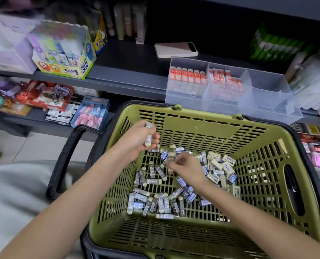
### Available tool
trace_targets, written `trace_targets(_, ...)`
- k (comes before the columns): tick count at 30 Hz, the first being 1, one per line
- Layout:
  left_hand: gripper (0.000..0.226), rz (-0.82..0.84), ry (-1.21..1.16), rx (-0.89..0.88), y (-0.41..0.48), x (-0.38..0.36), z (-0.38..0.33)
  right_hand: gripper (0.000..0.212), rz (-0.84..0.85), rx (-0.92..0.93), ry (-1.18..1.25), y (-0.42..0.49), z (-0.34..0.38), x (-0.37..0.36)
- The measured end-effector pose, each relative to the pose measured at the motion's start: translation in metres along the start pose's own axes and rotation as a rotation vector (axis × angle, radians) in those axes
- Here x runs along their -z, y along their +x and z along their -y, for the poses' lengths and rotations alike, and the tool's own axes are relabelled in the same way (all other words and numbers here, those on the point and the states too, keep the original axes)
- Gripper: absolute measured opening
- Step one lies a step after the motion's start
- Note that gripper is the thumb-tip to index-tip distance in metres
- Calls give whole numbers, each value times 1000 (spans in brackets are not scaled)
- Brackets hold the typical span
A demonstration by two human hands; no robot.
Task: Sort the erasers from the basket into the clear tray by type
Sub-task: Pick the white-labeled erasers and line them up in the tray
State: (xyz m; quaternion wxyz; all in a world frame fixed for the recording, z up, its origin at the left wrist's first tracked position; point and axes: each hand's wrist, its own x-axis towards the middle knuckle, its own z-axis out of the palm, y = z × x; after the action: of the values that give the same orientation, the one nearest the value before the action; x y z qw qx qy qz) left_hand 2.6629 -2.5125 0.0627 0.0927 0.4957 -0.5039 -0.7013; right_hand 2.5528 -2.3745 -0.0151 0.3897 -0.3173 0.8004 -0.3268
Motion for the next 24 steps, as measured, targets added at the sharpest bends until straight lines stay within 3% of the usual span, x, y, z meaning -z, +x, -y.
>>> trace_targets(2, 31, 54, -64, 39, -2, -8, 2, 34, -11, 93, 166, -9, 27, 11)
trace_targets(4, 46, 234, -104, 66, -6, -15, 2, 30, -35, 194, 196, -15, 53, 17)
trace_targets(6, 40, 342, -157, 70, -12, -23, 2, 26, -40, 261, 126, -16, 71, 18)
trace_targets(8, 26, 265, -246, 50, -12, -27, 7, 24, 40, 318, 133, -17, 76, 18)
trace_targets(10, 16, 131, -352, 64, -10, -25, 8, 19, 118, 319, 383, -16, 69, 21)
trace_targets(12, 12, 11, -457, 115, -6, -17, 7, 12, 23, 337, 456, -13, 51, 17)
trace_targets(14, 7, -44, -513, 127, -2, -7, 2, 3, -63, 369, 64, -3, 22, 5)
trace_targets(17, 1, 32, -501, 91, -1, 3, -4, 45, 152, 316, -650, 10, -22, -23)
trace_targets(21, 8, 115, -574, 45, -1, 11, -7, 82, 240, 335, -958, 31, -43, -60)
trace_targets(24, 21, 122, -597, -3, -1, 12, -9, 88, 280, 399, -1090, 45, -39, -79)
